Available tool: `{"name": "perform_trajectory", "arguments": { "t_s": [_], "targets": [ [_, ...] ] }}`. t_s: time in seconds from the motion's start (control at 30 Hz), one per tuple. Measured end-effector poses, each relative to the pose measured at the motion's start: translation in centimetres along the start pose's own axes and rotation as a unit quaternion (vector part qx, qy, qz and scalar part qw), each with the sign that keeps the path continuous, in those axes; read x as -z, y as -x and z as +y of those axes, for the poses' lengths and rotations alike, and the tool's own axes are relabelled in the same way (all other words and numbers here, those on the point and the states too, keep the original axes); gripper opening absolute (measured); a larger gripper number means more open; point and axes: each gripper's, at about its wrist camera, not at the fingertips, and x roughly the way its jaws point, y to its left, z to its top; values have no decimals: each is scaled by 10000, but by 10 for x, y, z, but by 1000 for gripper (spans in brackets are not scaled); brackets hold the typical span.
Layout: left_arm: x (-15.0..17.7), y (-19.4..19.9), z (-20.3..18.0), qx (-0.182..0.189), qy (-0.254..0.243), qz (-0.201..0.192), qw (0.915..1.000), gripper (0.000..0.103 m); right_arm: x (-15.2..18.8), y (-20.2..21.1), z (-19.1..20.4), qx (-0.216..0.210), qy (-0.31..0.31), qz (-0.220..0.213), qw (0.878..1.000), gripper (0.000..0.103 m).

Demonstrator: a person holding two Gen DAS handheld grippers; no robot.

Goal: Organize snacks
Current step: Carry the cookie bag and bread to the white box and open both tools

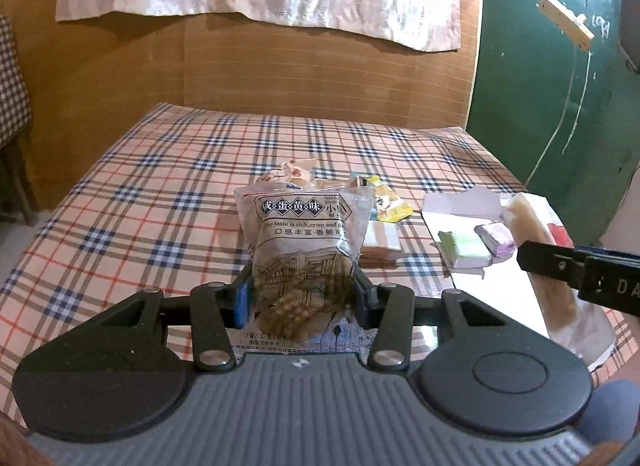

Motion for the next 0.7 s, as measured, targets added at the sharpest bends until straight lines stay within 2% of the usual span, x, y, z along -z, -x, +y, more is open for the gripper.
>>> {"name": "perform_trajectory", "arguments": {
  "t_s": [0.7],
  "targets": [
    [-3, 7, -82, 703, -512, 176, 9961, 57, -12, 25, -55, 451, -186, -235, 9985, 33]
  ]
}}
